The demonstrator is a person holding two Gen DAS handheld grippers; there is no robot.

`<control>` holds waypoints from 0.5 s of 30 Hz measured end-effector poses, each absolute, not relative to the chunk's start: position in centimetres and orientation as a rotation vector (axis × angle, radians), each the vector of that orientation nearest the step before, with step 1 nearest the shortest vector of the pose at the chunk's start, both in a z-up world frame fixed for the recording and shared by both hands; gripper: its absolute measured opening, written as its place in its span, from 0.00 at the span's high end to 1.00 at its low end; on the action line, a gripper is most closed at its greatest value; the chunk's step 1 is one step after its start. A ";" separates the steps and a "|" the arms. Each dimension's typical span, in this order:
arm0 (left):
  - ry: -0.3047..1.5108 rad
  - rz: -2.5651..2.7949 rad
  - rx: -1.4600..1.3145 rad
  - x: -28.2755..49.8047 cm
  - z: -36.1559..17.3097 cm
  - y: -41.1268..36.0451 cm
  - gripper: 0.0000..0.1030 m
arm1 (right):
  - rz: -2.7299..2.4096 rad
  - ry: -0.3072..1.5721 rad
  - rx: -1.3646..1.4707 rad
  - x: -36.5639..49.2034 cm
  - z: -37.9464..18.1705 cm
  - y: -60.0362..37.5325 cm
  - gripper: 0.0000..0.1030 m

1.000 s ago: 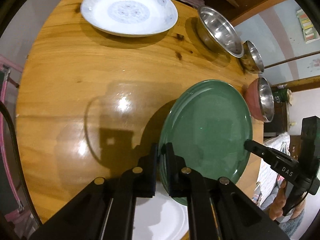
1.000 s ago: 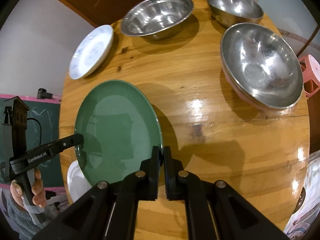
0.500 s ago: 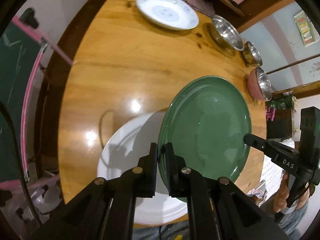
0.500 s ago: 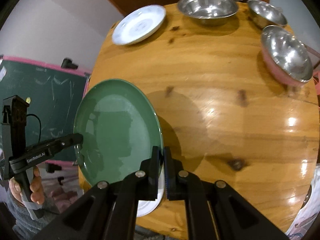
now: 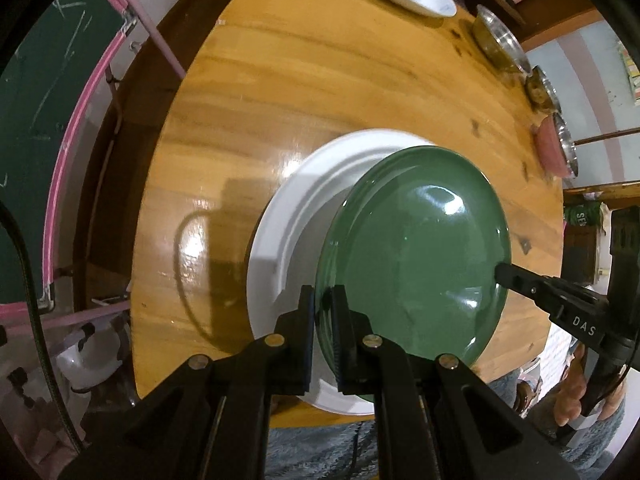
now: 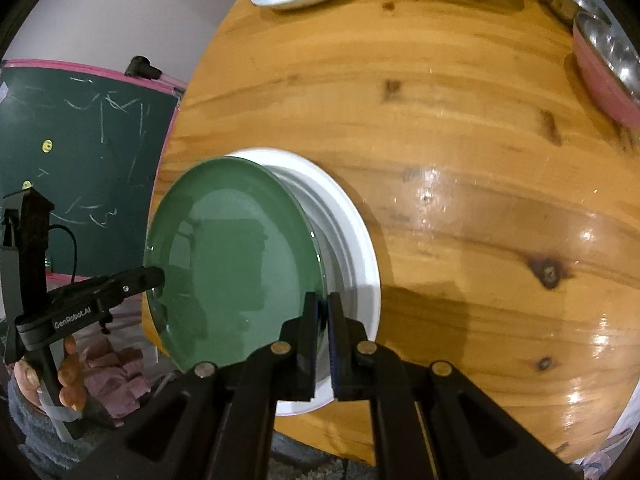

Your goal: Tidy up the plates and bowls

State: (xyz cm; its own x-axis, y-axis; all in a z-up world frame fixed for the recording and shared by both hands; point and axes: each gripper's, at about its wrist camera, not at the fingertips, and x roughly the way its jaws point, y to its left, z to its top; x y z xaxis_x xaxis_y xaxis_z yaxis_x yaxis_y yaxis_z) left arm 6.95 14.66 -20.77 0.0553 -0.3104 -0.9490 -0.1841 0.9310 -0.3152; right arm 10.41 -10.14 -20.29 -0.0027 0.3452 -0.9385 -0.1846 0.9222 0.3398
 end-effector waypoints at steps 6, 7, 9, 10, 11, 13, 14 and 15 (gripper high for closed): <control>1.557 -0.094 -0.403 6.4 -22.5 14.7 0.95 | 0.410 1.548 0.120 9.9 -21.6 -9.8 0.96; 1.559 -0.093 -0.403 6.4 -22.6 14.8 0.95 | 0.409 1.548 0.118 9.9 -21.7 -9.6 0.96; 1.562 -0.090 -0.402 6.5 -22.9 14.8 0.95 | 0.409 1.551 0.115 9.9 -21.9 -9.5 0.96; 1.563 -0.089 -0.399 6.6 -22.9 14.8 0.95 | 0.409 1.551 0.112 9.9 -22.0 -9.3 0.96; 1.565 -0.088 -0.398 6.6 -23.0 14.8 0.95 | 0.409 1.551 0.109 9.9 -22.0 -9.3 0.96; 1.568 -0.088 -0.395 6.7 -23.1 14.8 0.95 | 0.408 1.552 0.102 9.9 -22.3 -9.3 0.96; 1.571 -0.088 -0.393 6.7 -23.2 14.8 0.95 | 0.407 1.554 0.099 10.0 -22.4 -9.1 0.95; 1.573 -0.088 -0.391 6.7 -23.3 14.8 0.95 | 0.406 1.558 0.098 10.0 -22.5 -9.1 0.95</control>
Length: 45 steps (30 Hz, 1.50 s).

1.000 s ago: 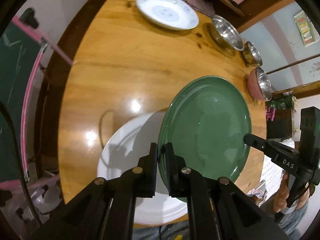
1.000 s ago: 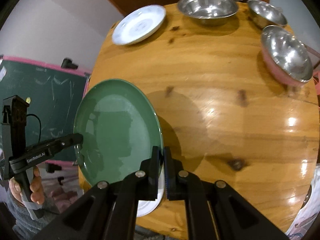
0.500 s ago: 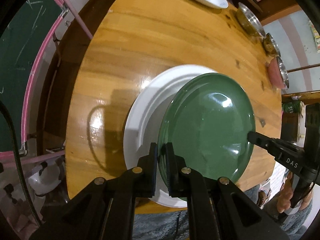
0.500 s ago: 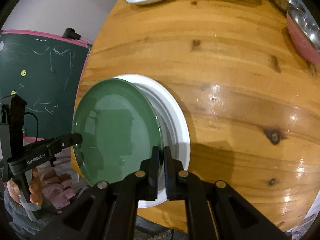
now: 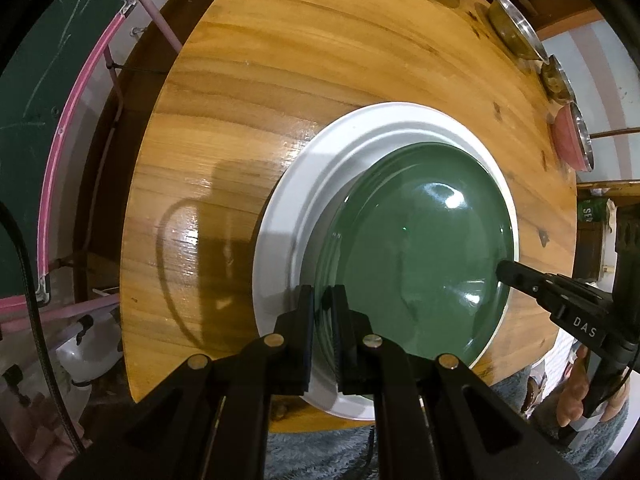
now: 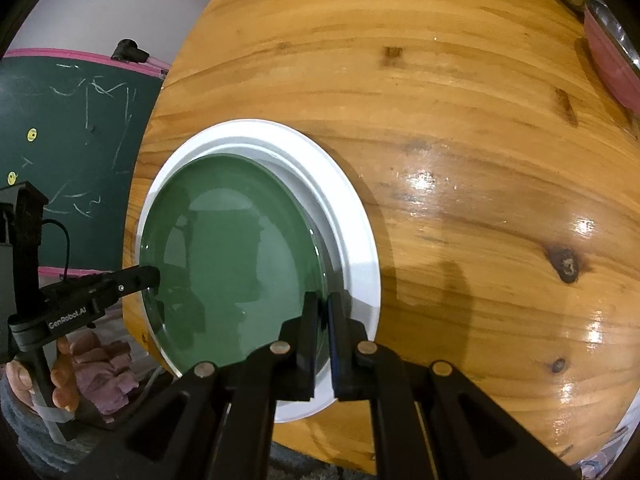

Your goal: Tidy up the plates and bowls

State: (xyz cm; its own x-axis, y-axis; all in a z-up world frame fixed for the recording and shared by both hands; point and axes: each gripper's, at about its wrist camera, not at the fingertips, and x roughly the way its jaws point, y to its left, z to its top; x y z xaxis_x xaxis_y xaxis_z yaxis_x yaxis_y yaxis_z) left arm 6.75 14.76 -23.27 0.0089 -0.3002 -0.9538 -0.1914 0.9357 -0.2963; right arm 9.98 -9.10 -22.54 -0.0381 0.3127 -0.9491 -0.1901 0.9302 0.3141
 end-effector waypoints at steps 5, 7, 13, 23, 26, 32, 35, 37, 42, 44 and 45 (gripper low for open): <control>1.579 -0.086 -0.396 6.8 -23.5 14.5 0.94 | 0.405 1.562 0.089 10.2 -23.0 -8.8 0.95; 1.576 -0.087 -0.394 6.8 -23.5 14.7 0.94 | 0.404 1.559 0.083 10.3 -22.9 -8.7 0.95; 1.580 -0.094 -0.394 6.7 -23.6 14.7 0.94 | 0.405 1.550 0.058 10.5 -22.8 -8.5 0.95; 1.581 -0.121 -0.418 6.4 -23.4 14.9 0.82 | 0.401 1.544 0.005 10.3 -22.7 -7.9 0.93; 1.571 -0.121 -0.391 6.3 -23.1 14.5 0.80 | 0.401 1.549 -0.014 10.2 -22.7 -7.6 0.93; 1.541 -0.123 -0.346 6.4 -22.2 13.8 0.69 | 0.394 1.532 -0.089 9.8 -22.5 -6.4 0.93; 1.518 -0.131 -0.310 6.5 -21.5 13.2 0.65 | 0.384 1.513 -0.106 9.7 -22.0 -6.4 0.93; 1.514 -0.131 -0.295 6.6 -21.3 12.9 0.63 | 0.381 1.508 -0.103 9.7 -21.8 -6.4 0.93; 1.488 -0.140 -0.293 6.9 -20.1 12.7 0.48 | 0.384 1.487 -0.101 9.7 -20.9 -6.6 0.93; 1.463 -0.138 -0.271 6.9 -19.2 12.5 0.47 | 0.389 1.472 -0.101 9.7 -20.3 -6.7 0.93; 1.451 -0.138 -0.262 6.9 -18.7 12.5 0.47 | 0.391 1.460 -0.100 9.7 -19.8 -6.8 0.93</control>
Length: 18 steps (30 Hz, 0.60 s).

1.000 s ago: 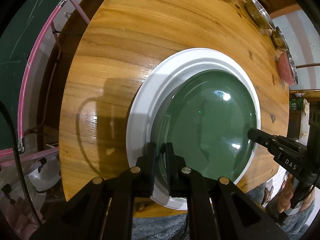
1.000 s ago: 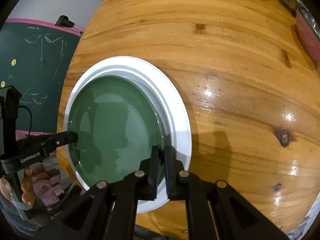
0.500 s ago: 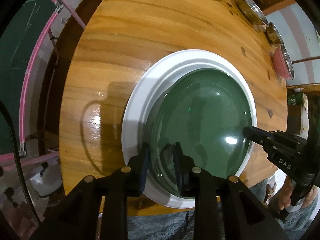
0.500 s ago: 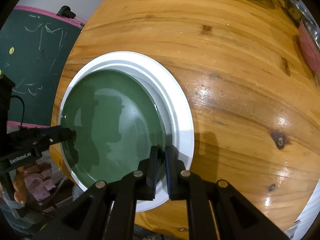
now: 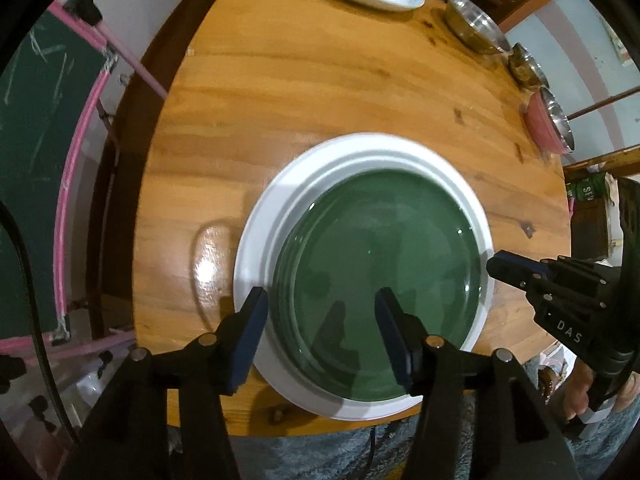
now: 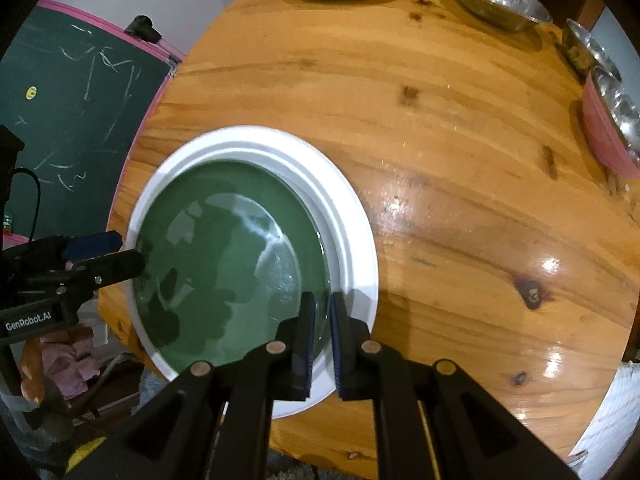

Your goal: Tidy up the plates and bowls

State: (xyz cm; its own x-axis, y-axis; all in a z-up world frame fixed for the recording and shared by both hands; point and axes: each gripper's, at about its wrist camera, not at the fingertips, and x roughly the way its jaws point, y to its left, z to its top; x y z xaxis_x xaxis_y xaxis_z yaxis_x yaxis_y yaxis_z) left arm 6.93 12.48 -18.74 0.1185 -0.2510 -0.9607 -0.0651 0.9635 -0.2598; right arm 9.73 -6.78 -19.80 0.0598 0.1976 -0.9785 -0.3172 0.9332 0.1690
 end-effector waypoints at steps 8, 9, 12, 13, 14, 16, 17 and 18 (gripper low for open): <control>1.306 -0.150 -0.179 7.0 -13.7 10.9 0.39 | 0.407 1.387 -0.079 9.8 -16.4 -7.7 0.93; 1.285 -0.153 -0.169 7.0 -13.0 10.6 0.39 | 0.409 1.375 -0.077 9.9 -15.9 -7.7 0.93; 1.233 -0.154 -0.147 7.3 -10.9 10.1 0.38 | 0.419 1.338 -0.071 9.9 -14.3 -7.9 0.93; 1.218 -0.154 -0.141 7.4 -10.3 10.0 0.37 | 0.421 1.325 -0.069 10.0 -13.8 -7.9 0.93; 1.198 -0.153 -0.132 7.6 -9.5 9.8 0.36 | 0.423 1.312 -0.068 10.1 -13.2 -7.9 0.93; 1.167 -0.150 -0.111 8.0 -8.1 9.6 0.35 | 0.428 1.287 -0.063 10.3 -11.8 -8.2 0.93; 1.152 -0.149 -0.095 8.2 -7.3 9.5 0.35 | 0.431 1.275 -0.060 10.4 -11.2 -8.3 0.93; 1.134 -0.147 -0.074 8.6 -6.4 9.2 0.35 | 0.435 1.260 -0.055 10.6 -10.4 -8.4 0.93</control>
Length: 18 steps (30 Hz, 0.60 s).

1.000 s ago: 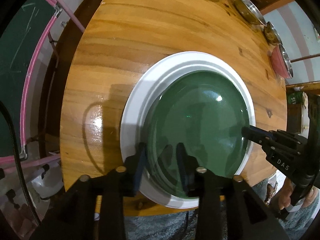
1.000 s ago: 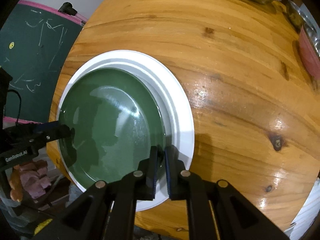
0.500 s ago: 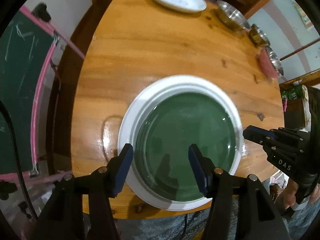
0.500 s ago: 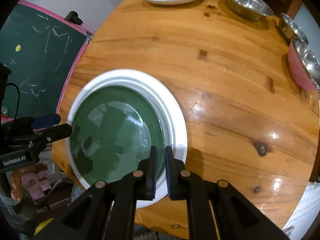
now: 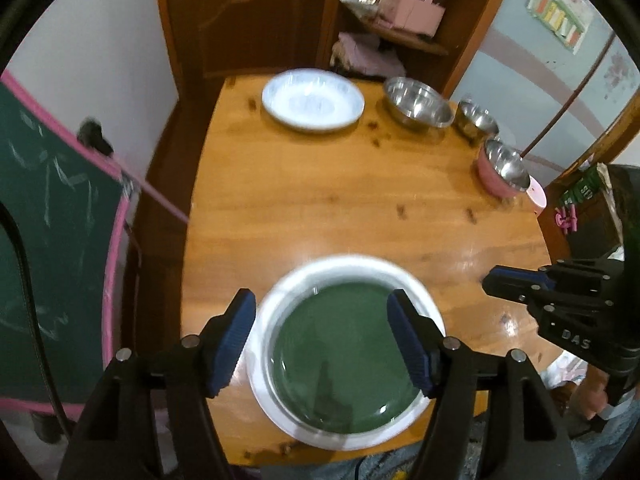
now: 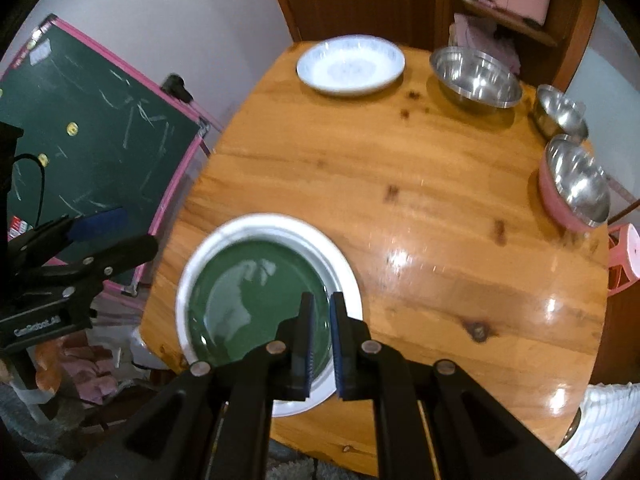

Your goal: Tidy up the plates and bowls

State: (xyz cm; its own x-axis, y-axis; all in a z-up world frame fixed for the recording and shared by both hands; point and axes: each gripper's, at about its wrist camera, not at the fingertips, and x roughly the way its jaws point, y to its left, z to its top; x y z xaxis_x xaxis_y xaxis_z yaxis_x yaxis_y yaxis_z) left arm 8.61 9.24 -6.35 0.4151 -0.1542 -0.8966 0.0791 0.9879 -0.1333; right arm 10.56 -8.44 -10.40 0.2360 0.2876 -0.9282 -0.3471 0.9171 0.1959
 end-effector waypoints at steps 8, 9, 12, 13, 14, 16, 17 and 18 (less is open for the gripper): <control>0.988 -0.121 0.007 11.7 1.3 8.5 0.30 | 0.435 1.113 -0.076 12.0 -2.9 -9.1 0.93; 0.974 -0.118 0.010 11.9 2.0 8.4 0.29 | 0.441 1.097 -0.070 12.2 -1.9 -9.3 0.93; 0.922 -0.102 0.026 13.1 4.5 8.5 0.29 | 0.447 1.064 -0.049 13.2 0.5 -9.7 0.93; 0.906 -0.094 0.029 13.6 5.3 8.6 0.29 | 0.448 1.052 -0.042 13.6 1.3 -9.9 0.93; 0.895 -0.086 0.031 14.1 5.9 8.6 0.29 | 0.447 1.040 -0.033 14.0 2.0 -10.1 0.93; 0.879 -0.065 0.035 15.4 6.9 8.7 0.29 | 0.433 1.016 -0.022 15.1 3.3 -10.3 0.93; 0.875 -0.061 0.034 16.0 7.4 8.8 0.29 | 0.425 1.004 -0.017 15.8 3.9 -10.4 0.93; 0.866 -0.063 0.036 16.9 7.9 8.8 0.29 | 0.413 0.992 -0.010 16.6 4.5 -10.7 0.92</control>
